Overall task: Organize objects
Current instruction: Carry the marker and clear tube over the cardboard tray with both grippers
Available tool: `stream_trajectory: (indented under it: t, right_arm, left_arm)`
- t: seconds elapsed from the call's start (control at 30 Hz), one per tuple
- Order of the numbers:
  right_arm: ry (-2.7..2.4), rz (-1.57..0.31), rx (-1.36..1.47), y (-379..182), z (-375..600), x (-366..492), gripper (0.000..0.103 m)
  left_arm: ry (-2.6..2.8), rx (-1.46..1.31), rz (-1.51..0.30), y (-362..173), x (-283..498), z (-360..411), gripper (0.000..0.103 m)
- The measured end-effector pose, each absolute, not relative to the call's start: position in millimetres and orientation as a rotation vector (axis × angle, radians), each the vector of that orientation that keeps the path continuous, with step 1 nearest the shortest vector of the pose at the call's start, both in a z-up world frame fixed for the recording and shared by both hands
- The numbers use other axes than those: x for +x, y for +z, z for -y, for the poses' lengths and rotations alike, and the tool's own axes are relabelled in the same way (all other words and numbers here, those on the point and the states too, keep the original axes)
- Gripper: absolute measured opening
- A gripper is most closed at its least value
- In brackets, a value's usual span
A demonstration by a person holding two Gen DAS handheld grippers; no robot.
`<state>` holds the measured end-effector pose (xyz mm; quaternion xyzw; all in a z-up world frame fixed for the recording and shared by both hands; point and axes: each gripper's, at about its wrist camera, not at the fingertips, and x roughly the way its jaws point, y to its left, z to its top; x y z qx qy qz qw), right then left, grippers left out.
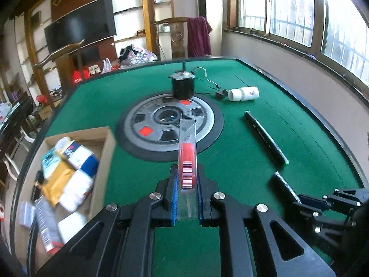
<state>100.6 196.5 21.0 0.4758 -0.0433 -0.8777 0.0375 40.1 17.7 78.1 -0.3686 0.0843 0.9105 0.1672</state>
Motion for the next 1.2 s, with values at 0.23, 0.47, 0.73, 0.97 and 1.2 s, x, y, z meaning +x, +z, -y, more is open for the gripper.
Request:
stream_trajectory:
  t: [0.23, 0.47, 0.73, 0.97, 1.2]
  right_arm:
    - [-2.676, 0.181, 1.460, 29, -185, 111, 0.012]
    - [-2.674, 0.174, 1.435, 41, -168, 119, 0.012]
    - [-2.672, 0.143, 1.407, 52, -150, 123, 0.012]
    - [-2.668, 0.125, 1.392, 60, -139, 124, 0.012]
    - [-2.596, 0.137, 1.338, 80, -110, 110, 0.012]
  left_arm:
    - [2.607, -1.036, -0.176, 84, 58, 12, 0.011]
    - [2.612, -1.027, -0.112, 87, 69, 35, 0.011]
    - [2.627, -1.021, -0.067, 90, 75, 54, 0.011]
    - [2.644, -1.011, -0.038, 93, 81, 70, 0.011]
    - [2.703, -1.024, -0.006, 92, 83, 104, 0.011]
